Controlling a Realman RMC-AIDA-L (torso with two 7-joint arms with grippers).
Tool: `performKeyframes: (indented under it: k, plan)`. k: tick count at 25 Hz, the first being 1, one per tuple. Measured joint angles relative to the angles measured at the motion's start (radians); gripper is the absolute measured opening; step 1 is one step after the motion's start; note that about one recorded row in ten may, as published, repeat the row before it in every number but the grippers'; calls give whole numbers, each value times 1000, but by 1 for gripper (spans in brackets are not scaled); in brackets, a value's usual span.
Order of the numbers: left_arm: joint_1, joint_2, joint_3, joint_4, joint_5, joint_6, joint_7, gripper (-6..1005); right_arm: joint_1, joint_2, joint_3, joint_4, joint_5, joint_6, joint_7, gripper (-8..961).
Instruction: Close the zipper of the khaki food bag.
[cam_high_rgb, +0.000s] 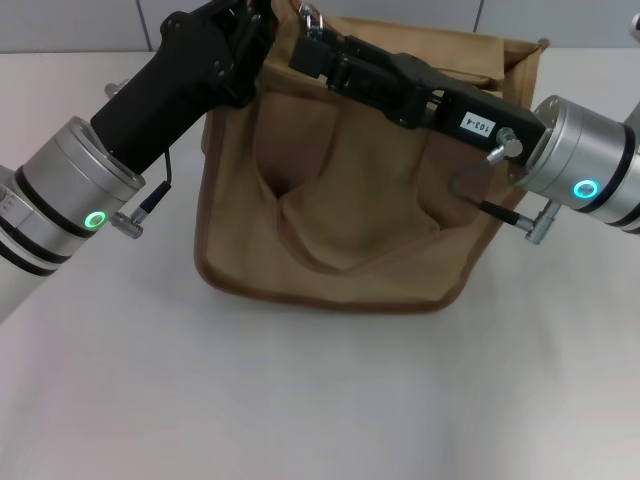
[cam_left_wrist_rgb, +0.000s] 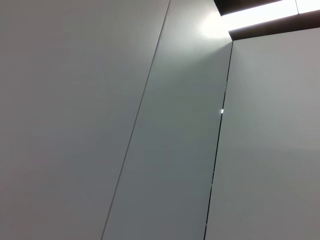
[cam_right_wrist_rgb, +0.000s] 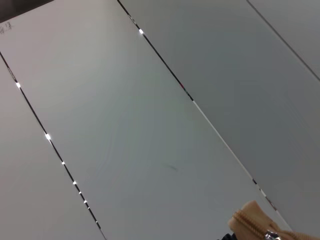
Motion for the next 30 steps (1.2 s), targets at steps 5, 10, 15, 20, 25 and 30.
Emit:
performKeyframes:
  k: [5,10,15,20,25,30]
  plan:
    - [0,0,0,-7,0,0,1,37,8,1,-9,-1,0,3,2,762]
    - [1,0,0,-7,0,4,2,38,10,1,3,5,9,18,36,728]
    - [4,0,0,-8,3,6,2,38,11,1,-5,6,25,51,54,558]
    - [5,0,0,-10,3,9,2,38,18,1,-11,7,22,59,54,314]
    - [8,0,0,-10,2,12,2,38,14,1,-12,8,19,52,54,166]
    - [10,0,0,-10,2,12,2,39,5,1,-12,9,19,52,54,45]
